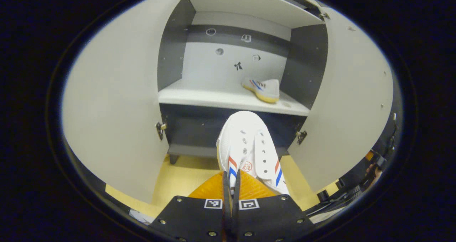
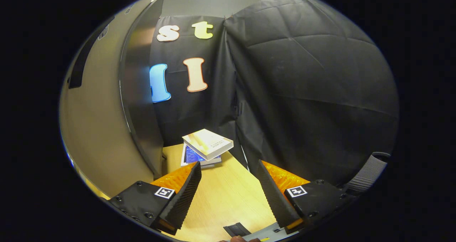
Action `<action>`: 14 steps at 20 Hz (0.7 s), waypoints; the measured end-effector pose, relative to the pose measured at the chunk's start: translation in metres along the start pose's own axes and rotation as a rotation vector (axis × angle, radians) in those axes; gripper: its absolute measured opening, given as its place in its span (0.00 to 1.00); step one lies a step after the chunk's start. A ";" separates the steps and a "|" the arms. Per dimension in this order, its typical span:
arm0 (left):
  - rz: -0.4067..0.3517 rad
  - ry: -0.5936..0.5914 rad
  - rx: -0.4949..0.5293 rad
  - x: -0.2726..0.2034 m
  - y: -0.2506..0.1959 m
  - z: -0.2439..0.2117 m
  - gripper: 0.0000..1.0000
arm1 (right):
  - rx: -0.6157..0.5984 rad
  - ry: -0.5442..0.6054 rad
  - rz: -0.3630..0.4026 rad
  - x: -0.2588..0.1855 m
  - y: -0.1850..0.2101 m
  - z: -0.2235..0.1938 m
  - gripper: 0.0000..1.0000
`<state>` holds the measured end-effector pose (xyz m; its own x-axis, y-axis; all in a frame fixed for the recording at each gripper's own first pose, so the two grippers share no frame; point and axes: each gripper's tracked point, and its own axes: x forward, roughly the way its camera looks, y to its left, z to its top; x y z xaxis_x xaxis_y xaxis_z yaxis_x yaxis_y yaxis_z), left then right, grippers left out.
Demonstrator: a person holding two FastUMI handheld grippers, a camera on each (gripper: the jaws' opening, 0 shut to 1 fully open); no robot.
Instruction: Grab one shoe with the right hand and put it into the shoe cabinet, grab the other shoe with the left hand and put it into the shoe cabinet; then close the right door with the right hand and the left door with the left hand.
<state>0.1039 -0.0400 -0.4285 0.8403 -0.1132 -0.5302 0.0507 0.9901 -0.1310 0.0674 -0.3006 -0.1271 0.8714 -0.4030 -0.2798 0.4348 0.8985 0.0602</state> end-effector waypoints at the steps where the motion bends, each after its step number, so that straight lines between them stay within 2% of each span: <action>1: 0.005 -0.022 0.006 0.001 0.000 0.001 0.01 | 0.004 -0.002 0.000 0.001 0.000 0.001 0.98; 8: 0.041 -0.152 -0.006 -0.001 0.000 0.005 0.01 | 0.025 -0.011 -0.012 0.006 -0.005 0.007 0.98; 14: 0.063 -0.206 -0.017 0.000 0.000 0.008 0.02 | 0.060 -0.018 -0.038 0.004 -0.018 0.014 0.98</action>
<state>0.1082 -0.0396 -0.4220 0.9342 -0.0300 -0.3555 -0.0133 0.9929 -0.1185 0.0665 -0.3209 -0.1156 0.8577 -0.4402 -0.2658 0.4801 0.8707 0.1071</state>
